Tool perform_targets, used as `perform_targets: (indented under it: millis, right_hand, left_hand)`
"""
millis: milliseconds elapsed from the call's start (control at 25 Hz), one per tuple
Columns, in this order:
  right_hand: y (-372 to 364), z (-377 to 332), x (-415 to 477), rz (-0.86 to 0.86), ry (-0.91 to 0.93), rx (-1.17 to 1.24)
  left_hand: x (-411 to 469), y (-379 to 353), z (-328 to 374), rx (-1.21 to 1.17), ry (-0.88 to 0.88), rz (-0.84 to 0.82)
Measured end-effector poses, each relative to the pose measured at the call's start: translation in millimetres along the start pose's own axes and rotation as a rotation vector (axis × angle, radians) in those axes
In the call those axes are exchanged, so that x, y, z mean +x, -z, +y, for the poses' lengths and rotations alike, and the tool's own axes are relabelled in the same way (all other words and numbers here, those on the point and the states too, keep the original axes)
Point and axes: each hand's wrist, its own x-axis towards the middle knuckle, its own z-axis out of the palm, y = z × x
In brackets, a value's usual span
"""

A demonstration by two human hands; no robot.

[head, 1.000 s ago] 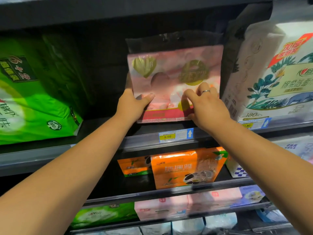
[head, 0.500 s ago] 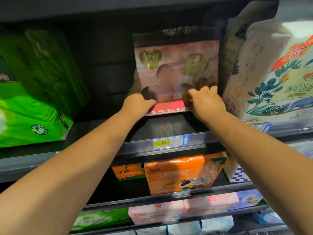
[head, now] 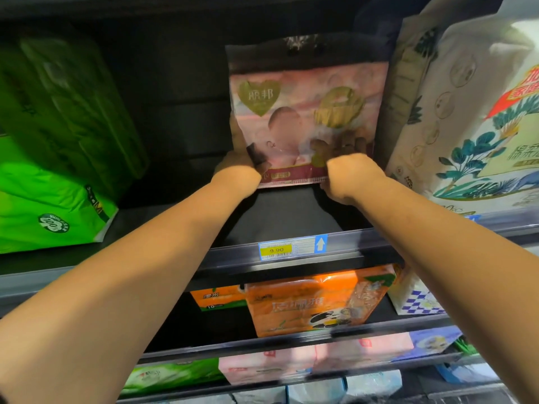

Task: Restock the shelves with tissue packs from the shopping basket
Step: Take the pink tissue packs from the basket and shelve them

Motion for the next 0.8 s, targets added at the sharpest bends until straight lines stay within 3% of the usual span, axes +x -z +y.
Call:
perform_targets:
  millis: [200, 360, 800]
  right_hand:
    - [2, 0, -5, -0.049, -0.024, 0.084]
    - [3, -2, -25, -0.066, -0.054, 0.169]
    - [12, -29, -112, 0.171, -0.176, 0.233]
  left_hand:
    - [-5, 3, -1, 0.008, -0.009, -0.02]
    - [-21, 28, -11, 0.065, -0.142, -0.007]
    - [-96, 32, -23, 0.18, -0.503, 0.041]
